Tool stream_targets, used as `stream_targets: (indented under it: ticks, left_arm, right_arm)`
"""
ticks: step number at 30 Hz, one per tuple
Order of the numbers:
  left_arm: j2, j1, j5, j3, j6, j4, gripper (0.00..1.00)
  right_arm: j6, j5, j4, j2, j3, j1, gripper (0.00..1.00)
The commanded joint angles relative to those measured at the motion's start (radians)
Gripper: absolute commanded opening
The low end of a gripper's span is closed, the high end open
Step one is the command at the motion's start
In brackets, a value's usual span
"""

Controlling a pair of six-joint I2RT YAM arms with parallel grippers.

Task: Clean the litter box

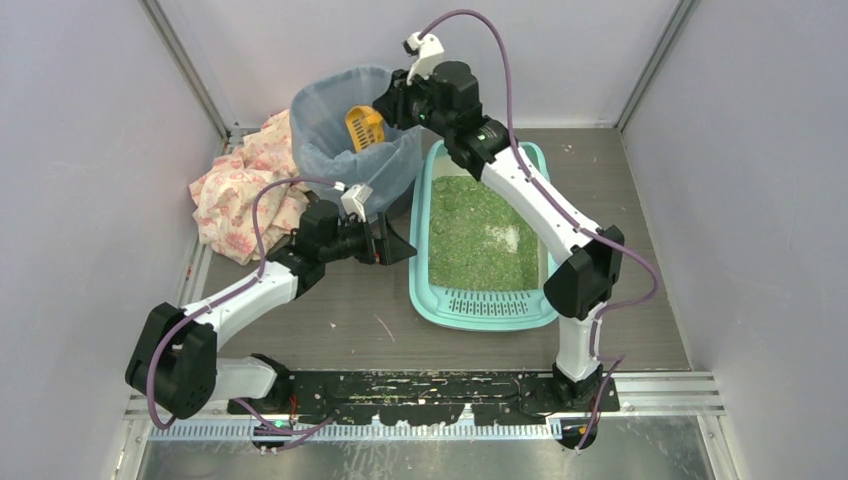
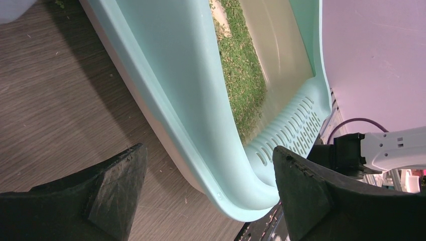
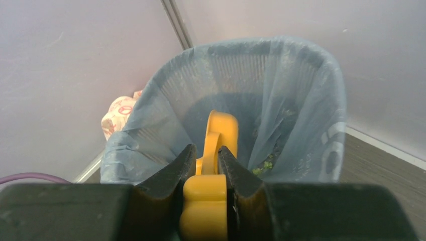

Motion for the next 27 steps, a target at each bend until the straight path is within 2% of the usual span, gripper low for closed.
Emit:
stream_targets:
  ticks: [1, 5, 10, 13, 17, 21, 27]
  left_arm:
    - [-0.036, 0.0, 0.001, 0.027, 0.018, 0.022, 0.94]
    - [-0.038, 0.0, -0.002, 0.027, 0.021, 0.018, 0.94]
    - [-0.034, 0.0, 0.0, 0.028, 0.018, 0.022, 0.94]
    - [-0.026, 0.0, 0.008, 0.028, 0.012, 0.03, 0.94]
    - [-0.023, 0.0, 0.002, 0.027, 0.015, 0.03, 0.94]
    - [0.009, 0.0, 0.021, 0.03, -0.001, 0.054, 0.94]
    - [0.035, -0.003, 0.032, 0.031, -0.013, 0.076, 0.94]
  right_arm:
    - [0.007, -0.01, 0.238, -0.207, -0.123, -0.04, 0.01]
    - [0.14, -0.074, 0.456, -0.364, -0.303, -0.087, 0.01]
    - [0.366, -0.134, 0.682, -0.552, -0.529, -0.272, 0.01]
    - [0.397, -0.131, 0.649, -0.637, -0.629, -0.387, 0.01]
    - [0.369, -0.112, 0.508, -0.734, -0.791, -0.507, 0.01]
    - [0.3, -0.061, 0.395, -0.778, -0.961, -0.518, 0.01]
    - [0.303, -0.051, 0.401, -0.749, -1.148, -0.518, 0.01]
